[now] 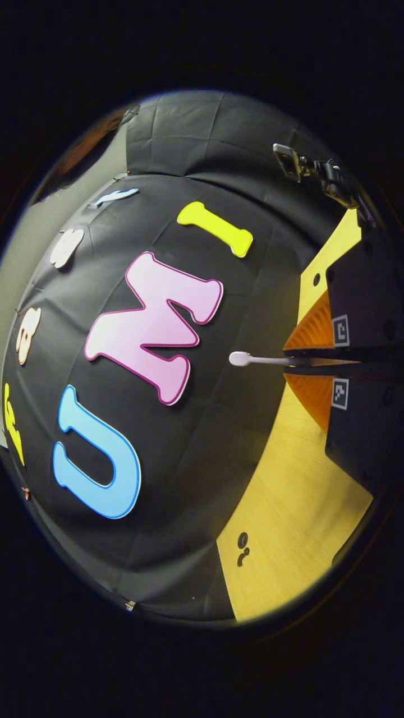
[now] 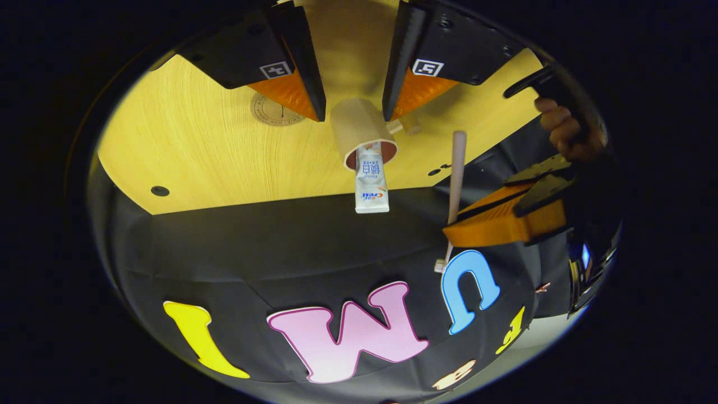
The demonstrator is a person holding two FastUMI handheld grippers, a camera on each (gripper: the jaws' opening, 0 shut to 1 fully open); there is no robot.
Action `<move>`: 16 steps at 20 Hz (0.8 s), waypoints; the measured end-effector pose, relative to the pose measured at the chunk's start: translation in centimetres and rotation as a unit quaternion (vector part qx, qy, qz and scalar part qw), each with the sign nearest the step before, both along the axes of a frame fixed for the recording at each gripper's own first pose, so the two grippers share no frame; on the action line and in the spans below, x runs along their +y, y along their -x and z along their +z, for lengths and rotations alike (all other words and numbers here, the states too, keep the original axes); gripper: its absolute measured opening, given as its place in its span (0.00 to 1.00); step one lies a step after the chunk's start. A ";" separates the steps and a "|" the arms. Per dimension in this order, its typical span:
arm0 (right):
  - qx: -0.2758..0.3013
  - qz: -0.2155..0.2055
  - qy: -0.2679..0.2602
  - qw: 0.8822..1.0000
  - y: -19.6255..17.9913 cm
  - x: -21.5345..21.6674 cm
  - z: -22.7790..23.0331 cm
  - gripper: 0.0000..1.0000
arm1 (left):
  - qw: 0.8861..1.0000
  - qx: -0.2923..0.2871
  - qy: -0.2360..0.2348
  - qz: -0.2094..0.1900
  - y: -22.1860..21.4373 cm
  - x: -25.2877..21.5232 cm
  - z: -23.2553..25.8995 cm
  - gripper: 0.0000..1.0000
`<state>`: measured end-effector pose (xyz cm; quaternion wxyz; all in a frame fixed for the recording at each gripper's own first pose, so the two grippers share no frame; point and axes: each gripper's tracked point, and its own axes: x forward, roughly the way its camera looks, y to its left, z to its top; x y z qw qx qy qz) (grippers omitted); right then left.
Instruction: Put the toothbrush and toothpaste on the desktop into the cup, then pick up the cup and place it on the coaster on the desktop.
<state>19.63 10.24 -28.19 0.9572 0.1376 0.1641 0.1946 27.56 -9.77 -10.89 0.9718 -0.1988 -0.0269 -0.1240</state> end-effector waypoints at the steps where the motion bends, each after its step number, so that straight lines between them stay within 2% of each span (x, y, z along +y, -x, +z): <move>1: 0.006 0.003 -0.005 1.000 0.5 -0.3 -0.3 0.62 | 1.000 -0.010 -0.004 0.003 -0.7 -0.3 0.4 0.06; 4: 0.024 -0.002 -0.016 1.000 1.1 -1.4 -0.9 0.62 | 0.999 -0.036 -0.018 0.023 -2.1 -0.6 1.3 0.06; 9: 0.056 -0.022 -0.032 0.998 1.7 -3.0 -1.9 0.62 | 0.995 -0.058 -0.007 0.081 -4.6 -0.4 1.1 0.06; 12: 0.060 -0.028 -0.035 0.997 1.6 -4.1 -2.3 0.62 | 0.992 -0.054 0.009 0.113 -6.0 -0.1 -0.1 0.06; 16: 0.063 -0.027 -0.033 0.997 1.5 -5.2 -2.7 0.62 | 0.990 -0.036 0.032 0.133 -7.3 -0.2 -2.7 0.06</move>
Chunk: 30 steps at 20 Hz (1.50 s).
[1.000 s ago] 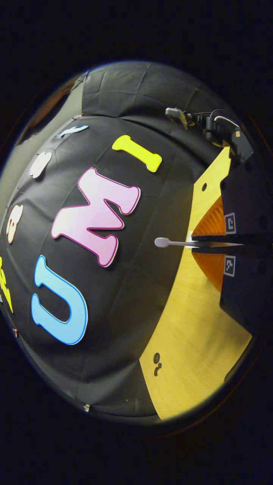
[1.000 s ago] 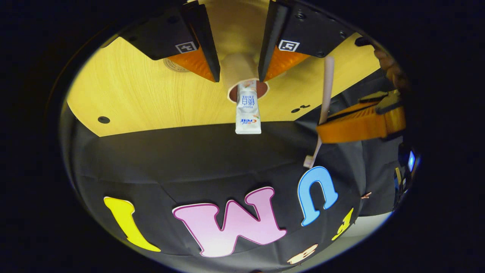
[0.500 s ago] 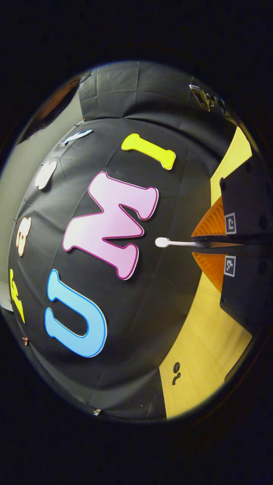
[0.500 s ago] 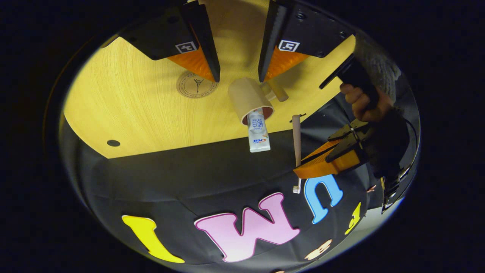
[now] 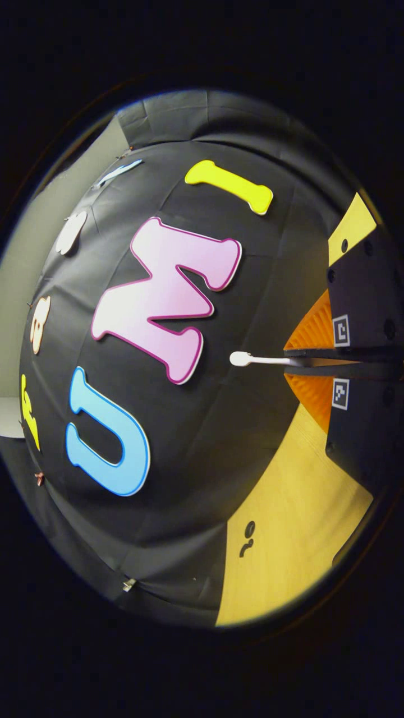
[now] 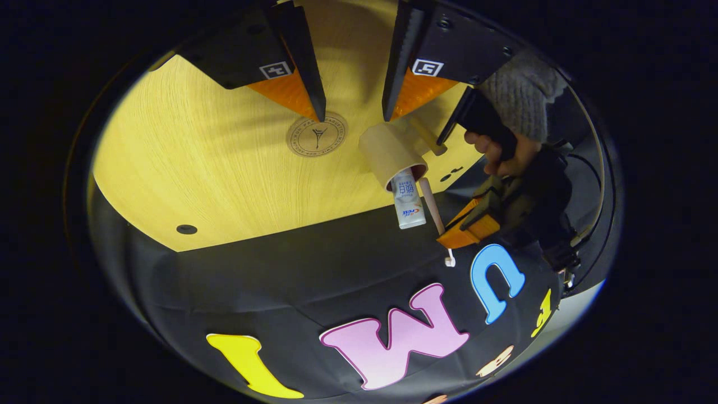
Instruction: Put the toothbrush and toothpaste on the desktop into the cup, then pick up the cup and place it on the coaster on the desktop.
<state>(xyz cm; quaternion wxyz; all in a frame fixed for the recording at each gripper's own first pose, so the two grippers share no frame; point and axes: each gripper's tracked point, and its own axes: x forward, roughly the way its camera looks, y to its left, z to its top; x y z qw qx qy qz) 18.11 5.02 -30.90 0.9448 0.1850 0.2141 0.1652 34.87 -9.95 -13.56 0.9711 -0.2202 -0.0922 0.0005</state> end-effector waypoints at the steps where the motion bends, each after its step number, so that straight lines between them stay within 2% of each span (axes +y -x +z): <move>1: 0.001 0.002 -0.002 1.000 0.1 -0.2 -0.1 0.62 | 1.000 0.005 0.001 0.004 -0.2 0.1 -0.6 0.06; 7: 0.009 0.006 -0.001 1.000 0.3 -1.2 -0.9 0.62 | 1.000 0.026 0.002 0.007 -0.4 0.1 -3.6 0.10; 12: 0.016 0.016 -0.003 1.000 0.9 -1.2 -1.4 0.62 | 0.999 0.042 -0.015 -0.012 0.2 -1.2 -5.0 0.12; 16: 0.020 0.018 -0.010 1.000 0.7 -0.9 -1.2 0.62 | 0.997 0.055 -0.036 -0.029 1.3 -2.3 -5.6 0.22; 17: 0.021 0.019 -0.012 1.000 0.8 -0.7 -1.2 0.62 | 0.997 0.060 -0.040 -0.034 1.7 -2.5 -5.8 0.27; 18: 0.022 0.021 -0.012 0.999 0.8 -0.7 -1.2 0.62 | 0.996 0.066 -0.046 -0.039 2.1 -2.8 -6.1 0.39; 19: 0.023 0.021 -0.010 0.999 0.8 -0.7 -1.1 0.62 | 0.995 0.074 -0.054 -0.045 2.7 -2.9 -6.3 0.32; 21: 0.020 0.020 -0.009 1.000 0.7 -1.0 -0.6 0.62 | 0.991 0.098 -0.069 -0.058 3.8 -3.1 -6.9 0.36; 22: 0.020 0.022 -0.009 1.000 0.7 -1.0 -0.4 0.62 | 0.989 0.110 -0.077 -0.064 4.4 -3.2 -7.3 0.28; 25: 0.022 0.029 0.003 0.999 1.0 -1.6 0.2 0.62 | 0.980 0.143 -0.109 -0.083 6.4 -3.2 -7.4 0.49; 26: 0.025 0.032 0.009 0.999 1.1 -1.8 0.3 0.62 | 0.976 0.157 -0.123 -0.089 7.1 -3.3 -7.7 0.62; 27: 0.028 0.033 0.013 0.999 1.4 -2.1 0.5 0.62 | 0.971 0.172 -0.135 -0.096 7.6 -3.2 -8.0 0.66; 29: 0.033 0.035 0.017 0.999 2.0 -2.7 1.1 0.62 | 0.961 0.204 -0.152 -0.112 8.8 -3.0 -8.8 0.63; 30: 0.035 0.037 0.019 0.998 2.4 -3.0 1.4 0.62 | 0.954 0.222 -0.158 -0.120 9.3 -2.8 -9.3 0.65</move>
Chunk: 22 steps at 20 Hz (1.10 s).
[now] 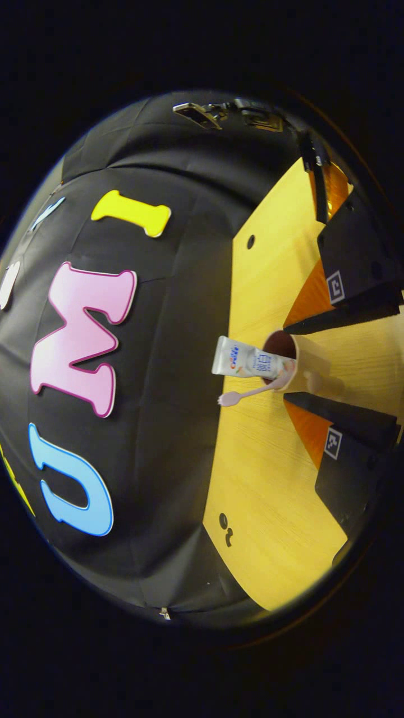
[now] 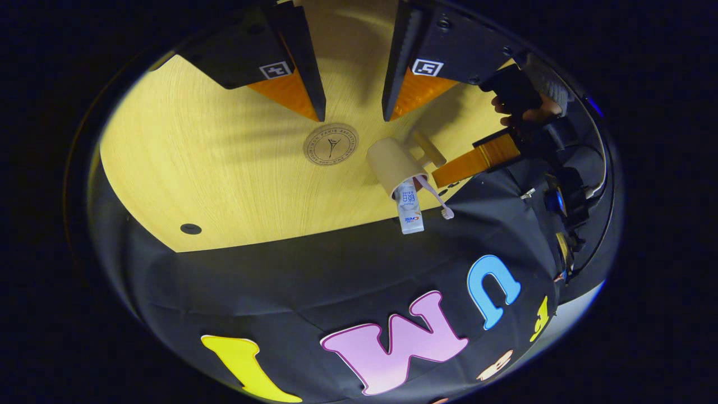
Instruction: Put the toothbrush and toothpaste on the desktop into the cup, then pick up the cup and place it on the coaster on the desktop.
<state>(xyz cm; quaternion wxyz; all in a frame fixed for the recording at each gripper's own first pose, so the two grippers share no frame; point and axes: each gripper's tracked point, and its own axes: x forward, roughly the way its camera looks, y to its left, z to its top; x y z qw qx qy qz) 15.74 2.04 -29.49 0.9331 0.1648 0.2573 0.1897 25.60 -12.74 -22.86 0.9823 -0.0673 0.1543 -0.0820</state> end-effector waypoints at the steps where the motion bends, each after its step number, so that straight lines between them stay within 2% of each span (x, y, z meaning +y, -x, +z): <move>1: 0.002 0.002 0.002 1.000 0.5 -0.3 0.3 0.62 | 1.000 0.021 -0.007 -0.007 0.3 0.4 -0.5 0.67; 3: 0.008 0.007 0.003 1.000 1.2 -0.7 0.8 0.62 | 0.998 0.058 -0.023 -0.026 0.9 0.9 -1.4 0.70; 4: 0.010 0.010 0.002 1.000 1.5 -0.9 1.0 0.62 | 0.996 0.073 -0.031 -0.032 1.1 1.3 -1.7 0.79; 5: 0.012 0.014 0.003 1.000 1.9 -1.0 1.2 0.62 | 0.994 0.091 -0.039 -0.040 1.1 1.6 -2.0 0.70; 10: 0.009 0.015 0.013 1.000 2.5 -2.2 2.2 0.62 | 0.972 0.179 -0.119 -0.089 1.2 2.6 -3.5 0.71; 11: 0.011 0.013 0.009 1.000 2.7 -2.3 2.2 0.62 | 0.968 0.189 -0.130 -0.102 1.2 2.3 -3.6 0.80; 12: 0.014 0.010 0.005 1.000 2.7 -2.4 2.3 0.62 | 0.964 0.197 -0.138 -0.112 1.1 2.0 -3.7 0.72; 15: 0.015 0.005 0.002 1.000 2.8 -2.7 2.5 0.62 | 0.955 0.221 -0.154 -0.127 0.3 1.5 -4.5 0.75; 19: 0.010 0.001 0.003 1.000 3.0 -3.4 2.9 0.62 | 0.939 0.272 -0.172 -0.121 -0.5 2.4 -6.7 0.78; 22: 0.009 0.001 0.013 1.000 3.1 -3.8 2.4 0.62 | 0.930 0.302 -0.160 -0.133 -1.0 1.9 -7.5 0.79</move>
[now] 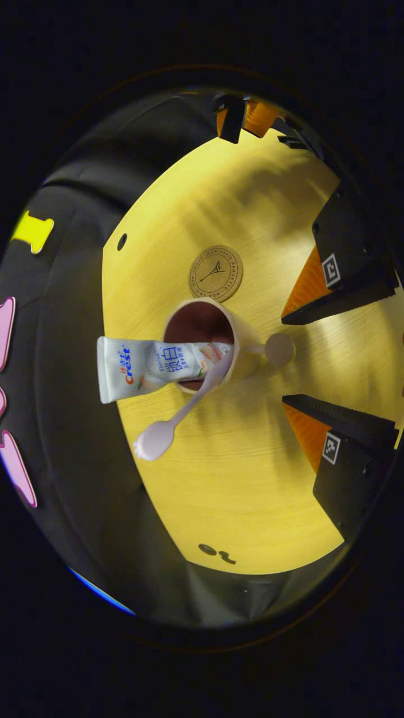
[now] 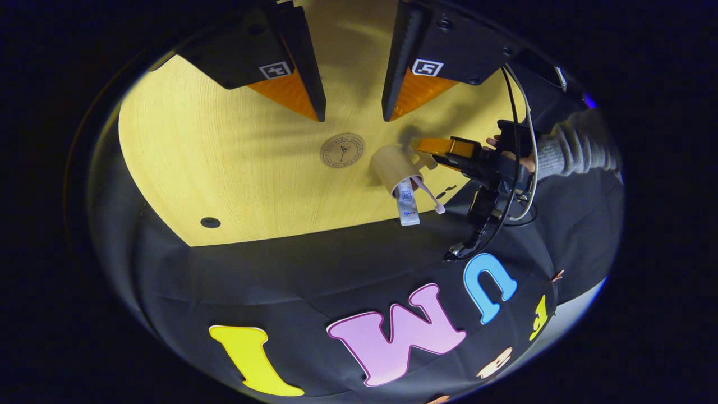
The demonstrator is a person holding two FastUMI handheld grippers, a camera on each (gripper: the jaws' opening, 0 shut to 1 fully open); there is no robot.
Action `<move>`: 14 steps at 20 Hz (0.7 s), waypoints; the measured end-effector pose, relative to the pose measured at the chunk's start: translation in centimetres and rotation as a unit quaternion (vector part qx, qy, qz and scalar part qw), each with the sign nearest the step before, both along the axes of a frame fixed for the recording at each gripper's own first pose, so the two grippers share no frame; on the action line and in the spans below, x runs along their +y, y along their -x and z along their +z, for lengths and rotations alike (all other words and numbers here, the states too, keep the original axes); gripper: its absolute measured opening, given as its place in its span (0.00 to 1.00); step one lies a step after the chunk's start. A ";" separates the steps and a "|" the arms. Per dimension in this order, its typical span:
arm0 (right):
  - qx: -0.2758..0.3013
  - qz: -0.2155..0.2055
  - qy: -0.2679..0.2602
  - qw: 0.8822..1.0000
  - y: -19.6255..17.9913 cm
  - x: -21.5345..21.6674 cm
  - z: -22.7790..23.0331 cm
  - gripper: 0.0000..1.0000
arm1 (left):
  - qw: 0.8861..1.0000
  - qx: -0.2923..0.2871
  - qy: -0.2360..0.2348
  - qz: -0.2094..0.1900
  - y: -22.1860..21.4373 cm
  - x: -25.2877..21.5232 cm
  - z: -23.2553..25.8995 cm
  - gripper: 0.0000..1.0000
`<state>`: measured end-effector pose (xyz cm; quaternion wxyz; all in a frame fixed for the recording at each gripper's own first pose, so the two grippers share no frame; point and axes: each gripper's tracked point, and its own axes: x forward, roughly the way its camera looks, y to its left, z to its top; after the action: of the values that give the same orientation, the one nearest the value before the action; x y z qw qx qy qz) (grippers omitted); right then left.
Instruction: Put the toothbrush and toothpaste on the desktop into the cup, then pick up the cup and place it on the coaster on the desktop.
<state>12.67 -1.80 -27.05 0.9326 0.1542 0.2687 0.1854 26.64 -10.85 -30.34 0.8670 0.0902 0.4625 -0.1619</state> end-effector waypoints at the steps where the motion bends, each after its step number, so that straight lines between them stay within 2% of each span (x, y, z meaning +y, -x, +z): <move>1: 0.003 -0.001 0.000 1.000 0.0 -0.1 -0.2 0.62 | 1.000 0.007 0.001 -0.004 -0.3 -0.1 0.0 0.79; 7: 0.009 -0.011 -0.005 1.000 -0.7 -0.6 -0.8 0.62 | 0.998 0.024 -0.033 -0.040 -2.4 -0.8 -0.6 0.77; 10: 0.013 -0.015 -0.005 1.000 -1.1 -0.9 -1.2 0.62 | 0.998 0.034 -0.036 -0.040 -3.3 -1.2 -1.3 0.75; 12: 0.017 -0.019 -0.006 1.000 -1.3 -1.2 -1.6 0.62 | 0.998 0.047 -0.027 -0.038 -3.3 -1.6 -1.8 0.67; 14: 0.021 -0.023 -0.006 0.999 -1.6 -1.5 -1.9 0.62 | 0.997 0.055 -0.025 -0.039 -3.3 -1.8 -2.4 0.51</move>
<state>14.25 -3.32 -28.95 0.9299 0.1699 0.2830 0.1621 29.95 -12.65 -32.77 0.8306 0.1208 0.5098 -0.1888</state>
